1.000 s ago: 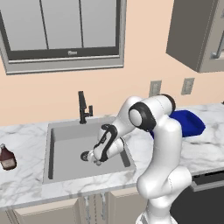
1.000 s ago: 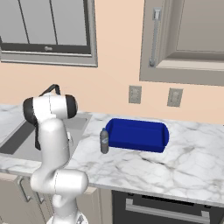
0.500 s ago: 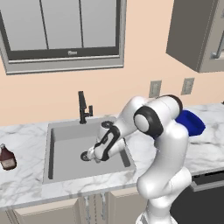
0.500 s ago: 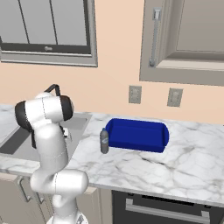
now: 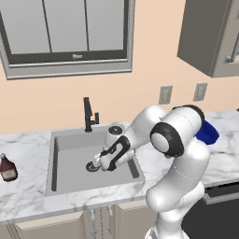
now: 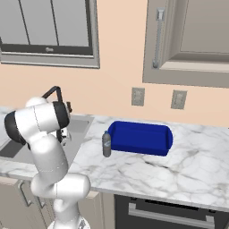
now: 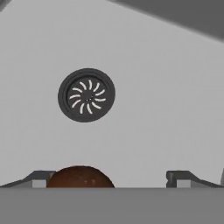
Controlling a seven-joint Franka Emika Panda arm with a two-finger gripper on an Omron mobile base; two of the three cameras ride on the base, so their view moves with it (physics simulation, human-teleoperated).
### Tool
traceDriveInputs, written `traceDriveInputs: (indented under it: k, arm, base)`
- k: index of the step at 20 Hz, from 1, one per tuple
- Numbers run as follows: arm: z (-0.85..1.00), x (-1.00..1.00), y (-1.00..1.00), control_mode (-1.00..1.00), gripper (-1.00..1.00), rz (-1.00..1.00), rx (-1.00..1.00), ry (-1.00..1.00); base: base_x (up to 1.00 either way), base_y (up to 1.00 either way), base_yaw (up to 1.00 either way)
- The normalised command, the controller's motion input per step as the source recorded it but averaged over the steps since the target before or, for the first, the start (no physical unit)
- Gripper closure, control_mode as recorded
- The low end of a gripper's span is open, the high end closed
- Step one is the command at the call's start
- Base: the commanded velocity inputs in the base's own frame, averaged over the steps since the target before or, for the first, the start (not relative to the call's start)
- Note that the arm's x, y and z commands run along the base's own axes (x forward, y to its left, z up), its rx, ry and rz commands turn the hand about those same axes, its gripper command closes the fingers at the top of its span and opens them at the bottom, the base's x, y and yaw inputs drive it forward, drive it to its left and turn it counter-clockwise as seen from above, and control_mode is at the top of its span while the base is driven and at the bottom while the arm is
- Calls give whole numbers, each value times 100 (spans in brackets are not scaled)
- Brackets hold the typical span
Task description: Pick up all produce items and place them in the sink. Turn on the sink faucet to wash them. Then turn the sink off and put them in the tray.
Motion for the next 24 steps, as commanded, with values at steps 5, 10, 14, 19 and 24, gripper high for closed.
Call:
traceDriveInputs:
  k: [5, 10, 14, 19, 24]
  arm:
    - [-39, 10, 0, -100, -100, 0, 0, 1]
    - [-40, 16, 0, -100, -100, 0, 0, 4]
    - [-35, 10, 5, -100, -100, 0, 0, 2]
    - [-31, 0, 14, -100, -100, 0, -3, 0]
    - [-11, 0, 12, -100, -100, 0, -3, 0]
  base:
    - [0, 0, 0]
    - [0, 0, 0]
    - [0, 0, 0]
    - [0, 0, 0]
    - [0, 0, 0]
